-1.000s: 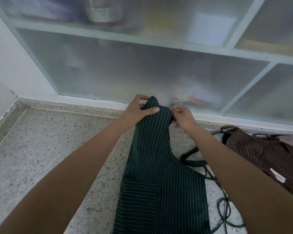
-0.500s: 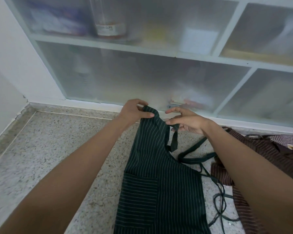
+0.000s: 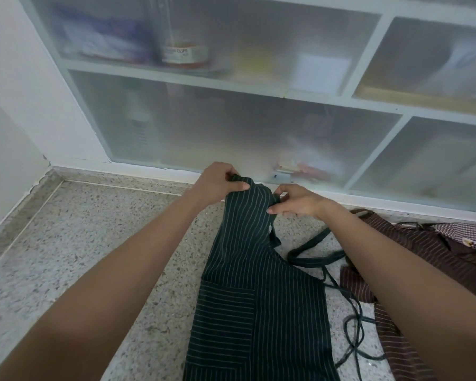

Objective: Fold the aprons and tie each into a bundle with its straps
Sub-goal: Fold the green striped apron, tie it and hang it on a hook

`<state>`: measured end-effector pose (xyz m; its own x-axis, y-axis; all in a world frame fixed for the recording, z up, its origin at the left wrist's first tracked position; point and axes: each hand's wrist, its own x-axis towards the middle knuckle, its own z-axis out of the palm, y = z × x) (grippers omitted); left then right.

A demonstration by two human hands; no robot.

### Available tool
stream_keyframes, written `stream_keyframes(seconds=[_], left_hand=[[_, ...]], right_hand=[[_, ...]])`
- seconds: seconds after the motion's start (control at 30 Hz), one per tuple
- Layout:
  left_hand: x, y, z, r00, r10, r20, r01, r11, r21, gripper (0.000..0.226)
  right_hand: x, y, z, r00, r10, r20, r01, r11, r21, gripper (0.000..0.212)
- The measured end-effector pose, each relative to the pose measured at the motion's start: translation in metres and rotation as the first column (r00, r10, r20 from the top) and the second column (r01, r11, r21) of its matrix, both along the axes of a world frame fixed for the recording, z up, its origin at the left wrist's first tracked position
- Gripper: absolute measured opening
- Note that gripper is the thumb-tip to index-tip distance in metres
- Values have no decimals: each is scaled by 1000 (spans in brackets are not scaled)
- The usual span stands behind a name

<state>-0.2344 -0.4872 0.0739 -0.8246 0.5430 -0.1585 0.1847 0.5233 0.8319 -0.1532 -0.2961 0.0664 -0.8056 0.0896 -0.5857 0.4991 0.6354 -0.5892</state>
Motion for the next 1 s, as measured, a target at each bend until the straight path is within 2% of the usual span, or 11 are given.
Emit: stream_keyframes(seconds=[0.17,0.27,0.33,0.43,0.47,0.57,0.63,0.73,0.8,0.93,1.0], left_hand=[[-1,-7,-5,999,34,-43,-34,999,-7,18],[1,-11,-7,998,30,-49,-31,999,-23,17],[2,-11,-7,998,33,-44,-34,999,-12,17],[3,-13,-6,999,45,-25,-44,998,40,16],[3,-14,-6,999,50,-12,-49,997,63,15],[2,-16,-5,997,71,29,-74,988,134,16],[3,-17,-4,996,85,37,-90,981,172,18],[5,-17,0,996,70,57,-81,972,221,19],[6,-17,0,997,56,62,-69,971,227,19],[4,-21,-3,996,73,42,-80,975,209,19],[3,-23,-3,997,67,27,-70,982,178,18]], right_hand=[[2,3,-11,984,-133,-118,133,991,-13,10],[4,7,-4,972,-220,-83,203,964,-173,10],[5,8,1,974,-224,-33,208,943,-261,1],[2,12,9,995,-99,16,100,963,-251,23],[-1,14,13,998,-38,44,46,975,-217,24],[-7,14,23,989,85,125,-74,993,-89,8],[-7,9,25,993,57,105,-50,997,-61,10],[-7,2,16,998,-43,52,51,987,-150,39],[-5,-3,9,996,-58,67,69,982,-174,51],[-3,-2,7,993,-46,108,67,978,-196,56],[-7,2,16,995,-2,95,11,995,-100,52]])
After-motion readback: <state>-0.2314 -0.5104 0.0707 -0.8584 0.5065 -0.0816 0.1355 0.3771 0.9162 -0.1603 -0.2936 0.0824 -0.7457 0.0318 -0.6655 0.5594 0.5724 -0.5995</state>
